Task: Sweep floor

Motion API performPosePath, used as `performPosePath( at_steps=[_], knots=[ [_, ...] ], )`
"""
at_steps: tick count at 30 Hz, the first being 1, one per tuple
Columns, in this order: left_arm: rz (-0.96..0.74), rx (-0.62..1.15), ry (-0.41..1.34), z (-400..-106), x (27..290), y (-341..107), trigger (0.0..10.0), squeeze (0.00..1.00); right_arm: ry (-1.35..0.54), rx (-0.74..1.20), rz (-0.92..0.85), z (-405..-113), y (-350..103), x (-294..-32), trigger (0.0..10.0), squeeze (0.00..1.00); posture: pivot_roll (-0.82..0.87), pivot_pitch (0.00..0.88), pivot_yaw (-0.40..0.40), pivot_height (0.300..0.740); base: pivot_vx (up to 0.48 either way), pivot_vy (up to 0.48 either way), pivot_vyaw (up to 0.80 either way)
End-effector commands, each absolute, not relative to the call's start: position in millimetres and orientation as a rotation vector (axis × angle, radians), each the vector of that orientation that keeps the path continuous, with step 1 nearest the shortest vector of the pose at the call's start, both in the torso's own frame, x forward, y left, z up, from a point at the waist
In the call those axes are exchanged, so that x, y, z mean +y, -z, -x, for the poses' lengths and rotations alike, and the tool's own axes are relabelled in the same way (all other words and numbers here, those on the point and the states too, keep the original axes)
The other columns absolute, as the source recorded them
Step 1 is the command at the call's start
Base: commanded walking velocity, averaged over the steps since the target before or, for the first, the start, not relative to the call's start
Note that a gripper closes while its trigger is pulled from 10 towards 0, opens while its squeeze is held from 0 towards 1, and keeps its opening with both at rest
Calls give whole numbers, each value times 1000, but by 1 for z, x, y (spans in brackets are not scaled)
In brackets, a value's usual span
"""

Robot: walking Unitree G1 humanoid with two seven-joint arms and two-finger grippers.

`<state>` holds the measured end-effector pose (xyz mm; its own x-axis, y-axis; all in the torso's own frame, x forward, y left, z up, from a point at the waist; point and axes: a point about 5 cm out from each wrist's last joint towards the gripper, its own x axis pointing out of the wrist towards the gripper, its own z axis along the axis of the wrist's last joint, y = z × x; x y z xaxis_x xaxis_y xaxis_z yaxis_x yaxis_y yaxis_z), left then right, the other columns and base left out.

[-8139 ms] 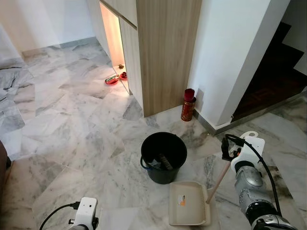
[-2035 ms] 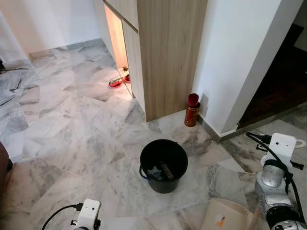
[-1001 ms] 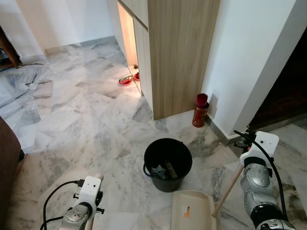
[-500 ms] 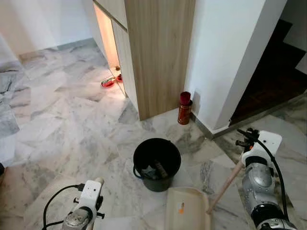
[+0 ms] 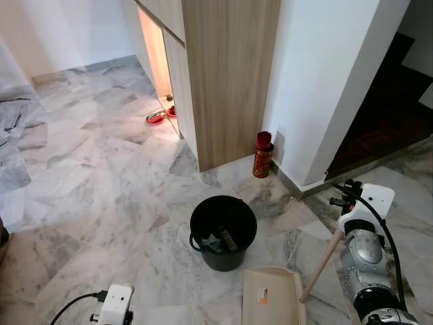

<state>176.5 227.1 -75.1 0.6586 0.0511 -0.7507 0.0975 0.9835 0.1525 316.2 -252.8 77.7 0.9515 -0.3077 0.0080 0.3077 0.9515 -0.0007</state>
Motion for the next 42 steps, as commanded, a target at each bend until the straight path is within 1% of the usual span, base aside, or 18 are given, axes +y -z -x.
performPosePath(
  at_steps=[1,3,11,22,31,42],
  knots=[
    [-176,864,1,-175,230,76,10000,0,310,-52,-6,-323,-90,-254,10000,0,53,0,0,740,0,-274,-800],
    [-174,863,0,-176,229,76,10000,0,312,-58,-7,-324,-91,-254,10000,0,54,0,-1,740,0,-274,-750],
    [-160,850,-7,-179,227,74,10000,0,315,-60,5,-322,-90,-255,10000,0,56,0,-5,740,0,-285,0],
    [-153,855,-12,-176,227,76,10000,0,327,-55,-4,-321,-89,-258,10000,0,59,0,-5,740,0,-287,0],
    [-147,853,-8,-176,226,76,10000,0,323,-48,-15,-322,-88,-256,10000,0,54,0,-8,740,0,-287,-724],
    [-125,844,-12,-178,223,76,10000,0,332,-34,-7,-321,-85,-256,10000,0,45,0,-11,740,0,0,-736]
  ],
)
